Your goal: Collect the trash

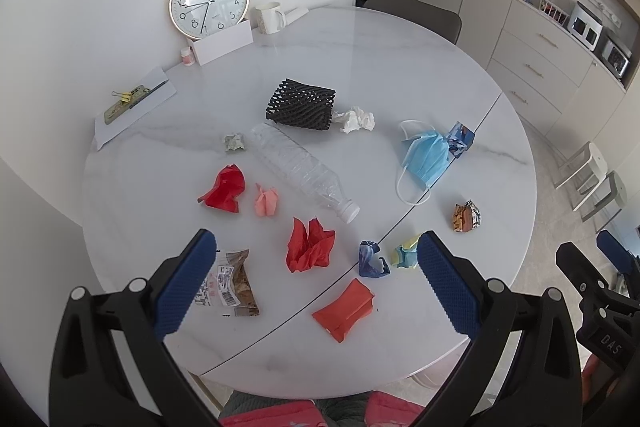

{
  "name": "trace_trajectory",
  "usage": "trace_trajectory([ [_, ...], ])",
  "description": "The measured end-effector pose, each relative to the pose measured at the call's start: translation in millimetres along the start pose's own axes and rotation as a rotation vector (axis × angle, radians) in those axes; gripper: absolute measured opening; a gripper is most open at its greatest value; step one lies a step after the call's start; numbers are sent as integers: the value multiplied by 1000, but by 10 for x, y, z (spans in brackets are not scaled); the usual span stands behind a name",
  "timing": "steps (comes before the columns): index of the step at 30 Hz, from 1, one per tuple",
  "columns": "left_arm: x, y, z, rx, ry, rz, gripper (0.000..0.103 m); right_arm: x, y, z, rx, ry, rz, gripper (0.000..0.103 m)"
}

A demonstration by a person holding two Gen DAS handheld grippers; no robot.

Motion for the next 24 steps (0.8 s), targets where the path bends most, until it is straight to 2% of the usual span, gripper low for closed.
trace_trajectory([
  [24, -42, 35, 3, 10, 8, 4, 97, -58, 47, 4, 10, 18, 5, 101],
])
Point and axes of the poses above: each gripper's, at about its wrist camera, not at the fingertips, and x roughly against the way its jaws point, y to its left, z to its underside, the point moved 5 cm from there along -x, roughly the way its jaws point, and after that the axes turned 15 degrees about -x, right-handed, at the moved point
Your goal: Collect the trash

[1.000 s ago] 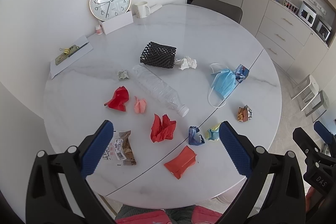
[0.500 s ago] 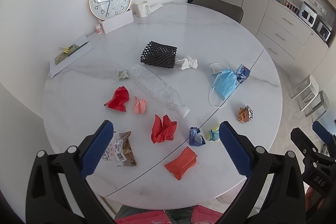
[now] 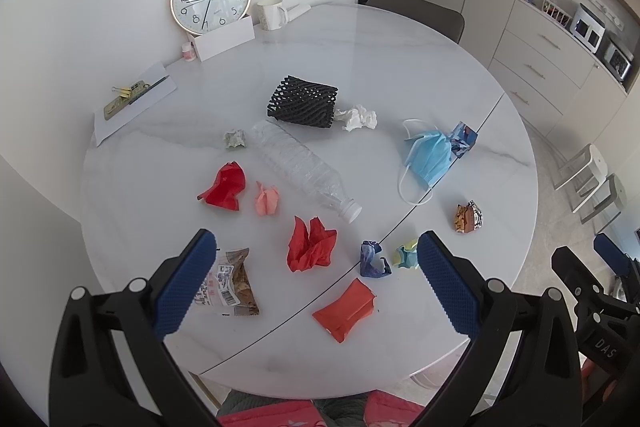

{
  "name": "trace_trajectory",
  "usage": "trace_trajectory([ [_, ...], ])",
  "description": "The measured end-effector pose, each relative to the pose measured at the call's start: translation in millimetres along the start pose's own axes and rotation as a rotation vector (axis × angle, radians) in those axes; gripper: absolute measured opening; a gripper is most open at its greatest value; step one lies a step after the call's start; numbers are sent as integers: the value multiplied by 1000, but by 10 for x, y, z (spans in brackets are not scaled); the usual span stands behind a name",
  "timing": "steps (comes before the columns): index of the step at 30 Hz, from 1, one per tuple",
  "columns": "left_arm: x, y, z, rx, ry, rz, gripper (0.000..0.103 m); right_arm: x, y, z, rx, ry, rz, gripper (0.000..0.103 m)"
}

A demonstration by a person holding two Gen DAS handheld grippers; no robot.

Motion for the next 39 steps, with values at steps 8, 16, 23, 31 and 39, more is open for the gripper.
trace_trajectory([
  [8, 2, -8, 1, -1, 2, -1, 97, 1, -23, 27, 0, 2, 3, 101],
  [16, 2, -16, 8, 0, 2, 0, 97, 2, -21, 18, 0, 4, 3, 101],
  [23, 2, -19, 11, -1, 3, 1, 97, -4, -21, 13, 1, 5, 3, 101],
  [31, -46, -2, 86, -30, -6, 8, 97, -15, -26, 88, 11, -18, 16, 101],
  [39, -227, 258, 260, -213, -93, 36, 97, -191, 152, 339, -5, -1, -43, 101],
])
Point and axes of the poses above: each gripper's, at about its wrist camera, not at the fingertips, and x roughly against the way its jaws point, y to its left, z to its underside, the point moved 5 cm from there along -x, roughly the way its jaws point, and after that the axes turned 15 degrees about -x, right-handed, at the moved point
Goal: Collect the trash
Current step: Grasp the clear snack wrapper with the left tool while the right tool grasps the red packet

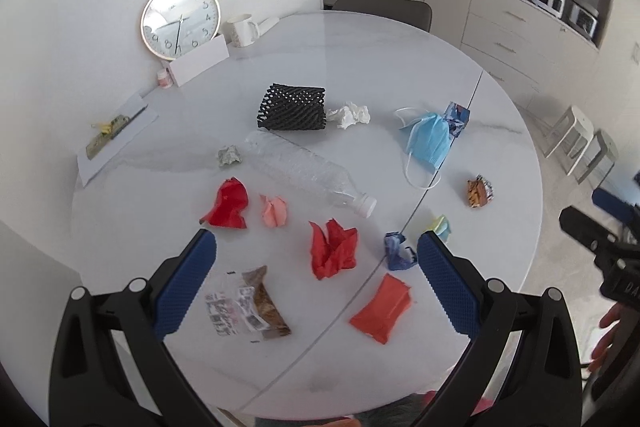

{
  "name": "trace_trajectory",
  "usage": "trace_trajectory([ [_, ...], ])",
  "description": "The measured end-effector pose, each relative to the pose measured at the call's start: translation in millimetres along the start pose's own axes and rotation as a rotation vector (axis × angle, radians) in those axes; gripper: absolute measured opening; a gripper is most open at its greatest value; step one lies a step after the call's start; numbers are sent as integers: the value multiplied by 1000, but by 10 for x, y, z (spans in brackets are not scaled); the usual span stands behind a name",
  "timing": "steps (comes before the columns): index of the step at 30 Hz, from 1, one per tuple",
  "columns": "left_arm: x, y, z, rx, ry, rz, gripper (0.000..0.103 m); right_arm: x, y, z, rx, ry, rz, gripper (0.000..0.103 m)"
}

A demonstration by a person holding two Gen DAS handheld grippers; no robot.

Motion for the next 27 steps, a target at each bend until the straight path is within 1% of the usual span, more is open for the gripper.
trace_trajectory([
  [2, -64, 86, 76, -71, -10, 12, 97, -81, 76, 77, -3, 21, 15, 101],
  [3, -105, 128, 123, -105, -10, 32, 97, -114, 116, 100, -8, 28, 22, 101],
  [6, -293, 275, 295, -196, 27, 96, 97, -257, 238, 252, -32, 70, 41, 101],
  [7, -383, 332, 373, -225, 50, 134, 97, -316, 286, 318, -43, 88, 47, 101],
  [10, -604, 416, 589, -288, 87, 242, 97, -491, 410, 531, -100, 144, 62, 101],
  [12, -750, 424, 738, -347, 99, 307, 97, -594, 472, 678, -150, 173, 68, 101],
  [13, -816, 419, 805, -383, 102, 327, 97, -643, 497, 747, -176, 184, 72, 101],
  [16, -1007, 370, 989, -533, 106, 360, 96, -800, 562, 925, -243, 214, 98, 101],
  [18, -1119, 343, 1084, -639, 88, 367, 96, -909, 609, 1050, -272, 233, 123, 101],
  [20, -1231, 335, 1141, -714, 83, 390, 96, -1015, 635, 1148, -293, 240, 161, 101],
  [23, -1408, 333, 1181, -764, 97, 440, 96, -1126, 658, 1252, -347, 245, 204, 101],
  [27, -1522, 344, 1198, -753, 106, 530, 96, -1159, 663, 1307, -439, 230, 235, 101],
])
Point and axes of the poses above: each gripper's, at about its wrist camera, not at the fingertips, and x roughly against the way its jaws point, y to its left, z to its underside, the point moved 5 cm from there along -x, roughly the way its jaws point, and after that the axes turned 15 degrees about -x, right-handed, at the moved point
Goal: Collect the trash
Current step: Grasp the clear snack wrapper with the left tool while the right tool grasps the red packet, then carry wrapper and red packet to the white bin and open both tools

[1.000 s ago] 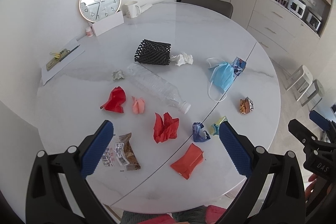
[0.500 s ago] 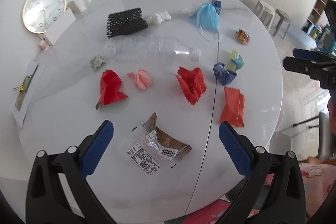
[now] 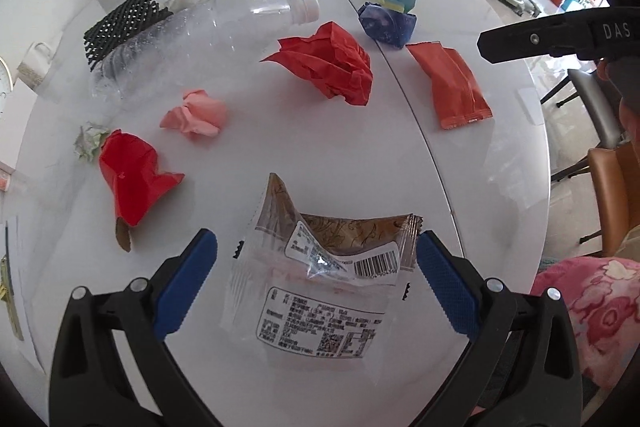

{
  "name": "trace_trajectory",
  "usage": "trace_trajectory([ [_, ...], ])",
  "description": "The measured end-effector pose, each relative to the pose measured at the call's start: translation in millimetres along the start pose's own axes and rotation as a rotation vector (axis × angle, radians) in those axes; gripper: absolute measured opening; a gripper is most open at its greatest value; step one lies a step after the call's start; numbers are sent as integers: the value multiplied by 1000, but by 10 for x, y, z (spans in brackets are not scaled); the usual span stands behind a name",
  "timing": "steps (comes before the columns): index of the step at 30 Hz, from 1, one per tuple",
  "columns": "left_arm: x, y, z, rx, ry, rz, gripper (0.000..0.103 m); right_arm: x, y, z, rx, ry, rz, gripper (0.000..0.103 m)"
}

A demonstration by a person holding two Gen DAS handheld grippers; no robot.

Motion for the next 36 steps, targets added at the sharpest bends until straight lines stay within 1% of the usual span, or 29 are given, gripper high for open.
trace_trajectory([
  [2, -39, 23, 16, 24, -17, 34, 94, -14, 10, 25, -26, -3, 12, 101],
  [3, -72, 33, 27, 32, -15, 47, 88, -29, 22, 41, -32, -3, 18, 101],
  [4, -106, 30, 48, 34, -6, 60, 85, -47, 33, 59, -33, -2, 27, 101],
  [7, -162, 10, 60, 38, -10, 90, 79, -107, 32, 94, -38, -7, 65, 101],
  [9, -183, -7, 61, 41, -5, 111, 66, -154, -4, 107, -60, -6, 85, 101],
  [10, -188, -14, 64, 47, -4, 115, 65, -184, -21, 108, -76, -3, 91, 101],
  [11, -191, -17, 73, 54, -9, 119, 61, -216, -34, 106, -91, 0, 96, 101],
  [14, -192, -15, 101, 84, -19, 134, 55, -329, -43, 105, -114, 4, 123, 101],
  [16, -169, 4, 116, 106, -24, 145, 49, -397, -29, 99, -119, 1, 146, 101],
  [17, -162, 19, 129, 119, -22, 153, 44, -433, -15, 93, -120, -1, 156, 101],
  [18, -155, 30, 141, 131, -19, 161, 42, -463, 1, 86, -116, -6, 164, 101],
  [20, -128, 66, 180, 153, -23, 171, 39, -539, 31, 78, -96, -5, 186, 92],
  [21, -114, 81, 188, 158, -28, 173, 34, -578, 42, 79, -88, 3, 192, 82],
  [23, -79, 104, 196, 173, -35, 177, 33, -570, 72, 85, -50, -22, 203, 66],
  [24, -57, 119, 201, 182, -39, 174, 33, -557, 81, 89, -30, -26, 203, 50],
  [25, -32, 131, 197, 191, -49, 175, 33, -541, 77, 93, -23, -22, 187, 46],
  [28, 30, 138, 160, 213, -73, 189, 33, -485, -24, 104, -47, -6, 149, 41],
  [32, 141, 103, 24, 225, -100, 205, 32, -229, -224, 68, -97, -22, 61, 40],
  [34, 248, 40, -96, 213, -124, 215, 33, -62, -394, -5, -120, -46, 48, 40],
  [36, 354, -71, -266, 183, -150, 221, 33, 129, -629, -84, -145, -76, 57, 40],
])
Point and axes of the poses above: each gripper's, at about its wrist camera, not at the fingertips, and x roughly against the way its jaws point, y to its left, z to its underside, the point moved 5 cm from there along -x, roughly the way its jaws point, and after that the axes turned 15 degrees about -x, right-handed, at the moved point
